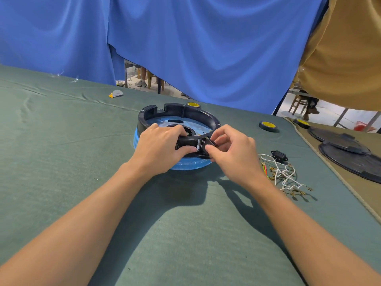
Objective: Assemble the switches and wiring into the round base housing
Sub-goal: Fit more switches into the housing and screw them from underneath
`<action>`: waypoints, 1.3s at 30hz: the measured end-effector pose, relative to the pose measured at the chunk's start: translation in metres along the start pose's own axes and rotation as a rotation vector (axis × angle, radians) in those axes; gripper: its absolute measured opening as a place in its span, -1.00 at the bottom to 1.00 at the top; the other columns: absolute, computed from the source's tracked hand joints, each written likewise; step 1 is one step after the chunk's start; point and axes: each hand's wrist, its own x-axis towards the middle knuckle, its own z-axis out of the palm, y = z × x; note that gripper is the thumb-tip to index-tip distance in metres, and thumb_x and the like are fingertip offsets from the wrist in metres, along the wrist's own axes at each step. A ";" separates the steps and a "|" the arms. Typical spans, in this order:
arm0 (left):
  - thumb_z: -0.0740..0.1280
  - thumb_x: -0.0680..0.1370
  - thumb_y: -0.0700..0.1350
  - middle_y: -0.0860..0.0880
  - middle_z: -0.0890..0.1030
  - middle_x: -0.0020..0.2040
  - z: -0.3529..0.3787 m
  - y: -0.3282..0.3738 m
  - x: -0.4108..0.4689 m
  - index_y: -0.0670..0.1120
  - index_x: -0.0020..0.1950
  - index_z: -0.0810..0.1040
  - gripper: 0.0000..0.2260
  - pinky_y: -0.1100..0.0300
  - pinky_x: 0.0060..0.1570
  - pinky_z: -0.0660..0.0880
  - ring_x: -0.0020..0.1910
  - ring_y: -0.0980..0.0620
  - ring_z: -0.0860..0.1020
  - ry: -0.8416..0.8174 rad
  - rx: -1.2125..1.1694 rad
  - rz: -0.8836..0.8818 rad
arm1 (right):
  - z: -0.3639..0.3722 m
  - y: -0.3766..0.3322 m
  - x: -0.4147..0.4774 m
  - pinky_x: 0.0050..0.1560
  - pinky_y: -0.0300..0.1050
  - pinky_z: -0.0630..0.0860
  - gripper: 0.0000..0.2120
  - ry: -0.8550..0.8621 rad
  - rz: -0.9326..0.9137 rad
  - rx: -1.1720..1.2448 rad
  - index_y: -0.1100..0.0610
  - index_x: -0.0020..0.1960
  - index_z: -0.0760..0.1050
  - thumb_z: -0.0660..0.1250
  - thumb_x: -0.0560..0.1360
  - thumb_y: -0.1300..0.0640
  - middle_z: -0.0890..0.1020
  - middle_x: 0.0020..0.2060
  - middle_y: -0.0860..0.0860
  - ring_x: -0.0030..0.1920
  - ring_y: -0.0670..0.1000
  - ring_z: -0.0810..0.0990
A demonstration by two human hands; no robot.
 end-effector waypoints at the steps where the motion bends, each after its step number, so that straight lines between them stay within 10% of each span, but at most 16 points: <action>1: 0.44 0.46 0.16 -0.01 0.67 -0.27 0.001 0.001 0.000 -0.10 -0.07 0.59 -0.67 0.15 -0.18 0.23 -0.29 -0.10 0.56 0.001 0.001 0.001 | 0.003 0.002 -0.001 -0.08 -0.04 0.58 -0.89 0.012 -0.011 -0.013 0.08 -0.13 0.52 0.44 0.41 0.19 0.63 -0.30 -0.02 -0.30 0.00 0.65; 8: 0.43 0.48 0.16 -0.02 0.68 -0.22 0.004 0.004 -0.001 -0.12 -0.03 0.60 -0.66 0.15 -0.15 0.24 -0.27 -0.10 0.57 0.017 0.016 -0.002 | 0.015 0.003 -0.003 -0.26 -0.41 0.41 -0.83 0.104 -0.135 -0.091 0.04 -0.16 0.49 0.45 0.40 0.24 0.48 -0.40 -0.22 -0.28 -0.25 0.53; 32: 0.42 0.46 0.19 0.00 0.69 -0.15 0.004 0.007 -0.002 -0.10 0.01 0.59 -0.63 0.15 -0.13 0.23 -0.18 -0.07 0.61 0.001 0.010 -0.004 | 0.010 -0.001 0.007 -0.08 0.04 0.56 -0.94 -0.014 -0.160 -0.176 0.22 -0.12 0.61 0.44 0.44 0.23 0.64 -0.21 0.10 -0.22 0.09 0.63; 39: 0.43 0.38 0.32 -0.03 0.65 -0.24 0.010 0.018 -0.003 -0.09 -0.08 0.59 -0.54 0.06 -0.03 0.31 -0.22 -0.08 0.58 0.076 0.067 -0.104 | -0.018 0.000 0.018 -0.06 -0.36 0.53 -0.80 -0.167 -0.077 -0.135 0.17 -0.06 0.71 0.39 0.42 0.38 0.72 -0.22 0.04 -0.22 -0.07 0.66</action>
